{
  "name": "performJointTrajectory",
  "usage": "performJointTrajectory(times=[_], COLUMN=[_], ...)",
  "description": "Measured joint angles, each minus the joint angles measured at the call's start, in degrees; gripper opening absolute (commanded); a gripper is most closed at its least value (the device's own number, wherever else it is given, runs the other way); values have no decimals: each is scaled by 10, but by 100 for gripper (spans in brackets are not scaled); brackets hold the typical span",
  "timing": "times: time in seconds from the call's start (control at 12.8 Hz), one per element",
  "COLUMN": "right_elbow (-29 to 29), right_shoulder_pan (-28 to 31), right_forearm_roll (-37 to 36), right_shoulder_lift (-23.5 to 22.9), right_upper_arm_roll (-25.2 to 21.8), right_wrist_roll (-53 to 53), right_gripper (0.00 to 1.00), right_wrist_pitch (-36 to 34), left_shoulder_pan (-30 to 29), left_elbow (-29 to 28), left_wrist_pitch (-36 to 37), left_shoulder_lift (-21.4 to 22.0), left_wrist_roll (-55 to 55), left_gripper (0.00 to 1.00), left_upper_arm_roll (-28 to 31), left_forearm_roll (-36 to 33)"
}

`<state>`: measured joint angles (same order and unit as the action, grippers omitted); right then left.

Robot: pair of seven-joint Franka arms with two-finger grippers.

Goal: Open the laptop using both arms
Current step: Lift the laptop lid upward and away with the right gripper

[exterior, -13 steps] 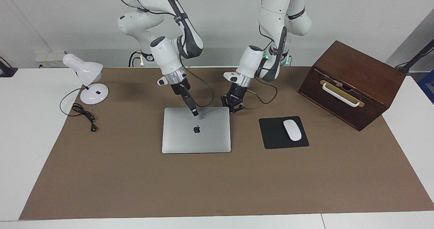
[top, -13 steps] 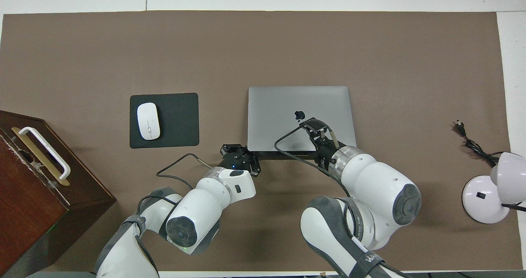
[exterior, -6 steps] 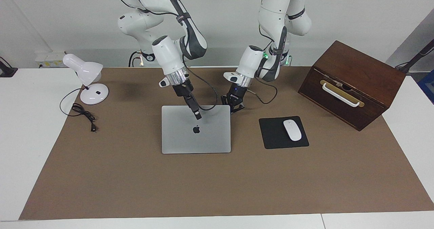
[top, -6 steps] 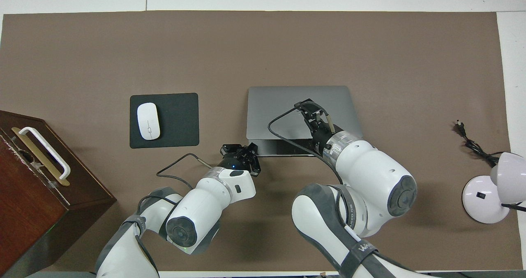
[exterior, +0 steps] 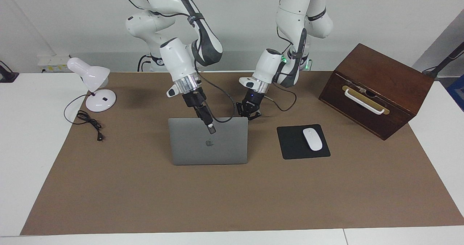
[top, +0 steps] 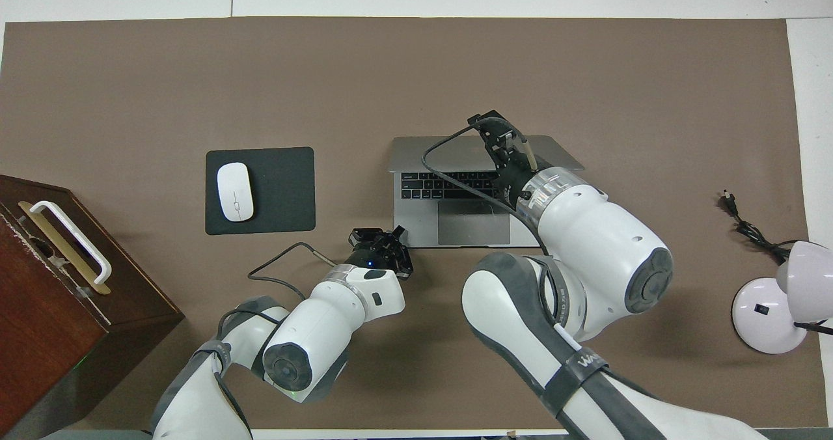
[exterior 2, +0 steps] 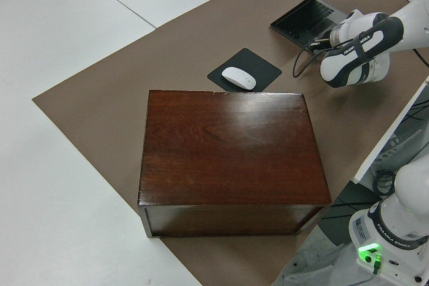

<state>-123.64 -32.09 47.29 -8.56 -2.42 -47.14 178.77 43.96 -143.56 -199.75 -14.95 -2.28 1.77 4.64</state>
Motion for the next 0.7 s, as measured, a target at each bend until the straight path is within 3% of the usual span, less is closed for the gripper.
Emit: performJointTrajectory(times=[0.7], right_elbow=[104], right_shoulder_pan=[51], right_forearm_roll=[0], right_shoulder_lift=[-44], right_upper_arm_roll=[-1], right_wrist_roll=[50], right_gripper=[100], right_wrist_pitch=[-10], left_shoulder_pan=[0], left_elbow=[0], left_wrist_pitch=[0], left_shoulder_lift=[0], left_wrist_roll=[-1], left_gripper=[0], left_upper_arm_roll=[0], left_forearm_roll=[0])
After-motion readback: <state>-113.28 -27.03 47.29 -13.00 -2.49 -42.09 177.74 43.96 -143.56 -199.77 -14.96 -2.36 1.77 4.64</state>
